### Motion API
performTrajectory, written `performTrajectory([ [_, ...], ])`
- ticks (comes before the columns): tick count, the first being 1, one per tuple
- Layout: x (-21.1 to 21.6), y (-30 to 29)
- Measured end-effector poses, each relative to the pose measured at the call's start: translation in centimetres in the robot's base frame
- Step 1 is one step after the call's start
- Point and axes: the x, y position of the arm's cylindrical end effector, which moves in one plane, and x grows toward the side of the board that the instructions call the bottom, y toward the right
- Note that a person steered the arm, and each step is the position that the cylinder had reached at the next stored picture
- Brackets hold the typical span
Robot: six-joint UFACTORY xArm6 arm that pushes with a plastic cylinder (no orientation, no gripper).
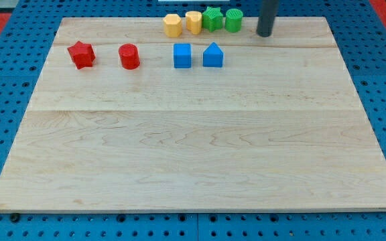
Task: Push the green blocks into the yellow blocks
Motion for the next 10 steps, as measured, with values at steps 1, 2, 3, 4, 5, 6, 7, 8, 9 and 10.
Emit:
performTrajectory([
  [1, -3.9, 0.3],
  [2, -4.0, 0.2],
  [3, -3.9, 0.0],
  [4, -3.9, -0.1],
  [5, -3.9, -0.8],
  [6, -3.9, -2.9],
  [7, -3.8, -5.3],
  [8, -3.9, -6.0],
  [9, -3.9, -6.5],
  [10, -3.9, -7.1],
])
